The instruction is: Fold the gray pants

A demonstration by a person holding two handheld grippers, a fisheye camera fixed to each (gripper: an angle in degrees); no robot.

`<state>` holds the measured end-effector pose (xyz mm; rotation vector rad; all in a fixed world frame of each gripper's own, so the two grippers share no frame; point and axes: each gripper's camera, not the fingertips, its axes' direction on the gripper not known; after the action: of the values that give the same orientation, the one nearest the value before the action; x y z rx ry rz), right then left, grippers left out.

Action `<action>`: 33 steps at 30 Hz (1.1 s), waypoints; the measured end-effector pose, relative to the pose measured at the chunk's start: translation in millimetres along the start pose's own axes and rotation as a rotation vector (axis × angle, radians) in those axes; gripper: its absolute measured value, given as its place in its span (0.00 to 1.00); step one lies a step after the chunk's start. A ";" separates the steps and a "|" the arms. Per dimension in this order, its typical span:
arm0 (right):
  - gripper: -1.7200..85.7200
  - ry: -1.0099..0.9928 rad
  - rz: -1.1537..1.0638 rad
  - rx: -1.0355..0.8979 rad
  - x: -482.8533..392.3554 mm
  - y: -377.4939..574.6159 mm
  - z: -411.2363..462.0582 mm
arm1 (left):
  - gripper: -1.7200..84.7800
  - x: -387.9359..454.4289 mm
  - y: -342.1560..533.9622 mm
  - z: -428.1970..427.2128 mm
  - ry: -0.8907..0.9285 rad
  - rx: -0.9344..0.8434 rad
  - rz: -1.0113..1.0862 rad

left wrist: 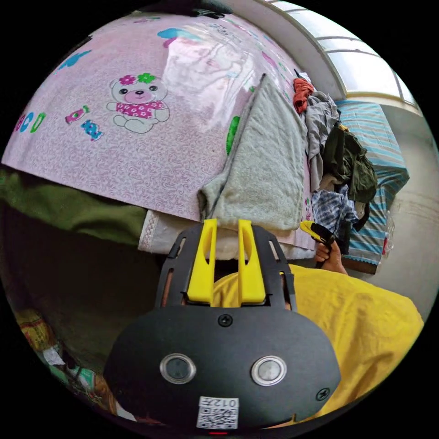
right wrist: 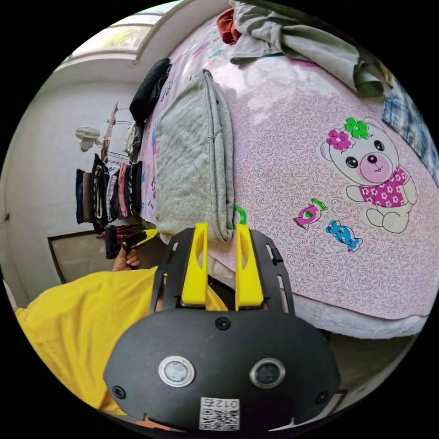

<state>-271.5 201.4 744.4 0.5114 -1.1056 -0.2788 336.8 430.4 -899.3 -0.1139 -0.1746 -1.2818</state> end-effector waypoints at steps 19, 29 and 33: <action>0.04 -0.253 0.059 -0.181 53.6 -18.2 31.9 | 0.07 -110.9 -52.9 -60.5 0.008 0.070 0.019; 0.02 -0.451 0.179 -0.195 22.7 -36.4 73.5 | 0.14 -206.7 -7.9 -53.7 0.415 0.100 -0.241; 0.02 -0.498 0.221 -0.173 32.9 -36.9 65.3 | 0.16 -200.7 8.0 15.4 0.617 0.032 -0.308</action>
<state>-314.9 138.4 773.5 0.1607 -1.5923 -0.3130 288.4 624.5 -922.8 0.3483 0.3293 -1.5613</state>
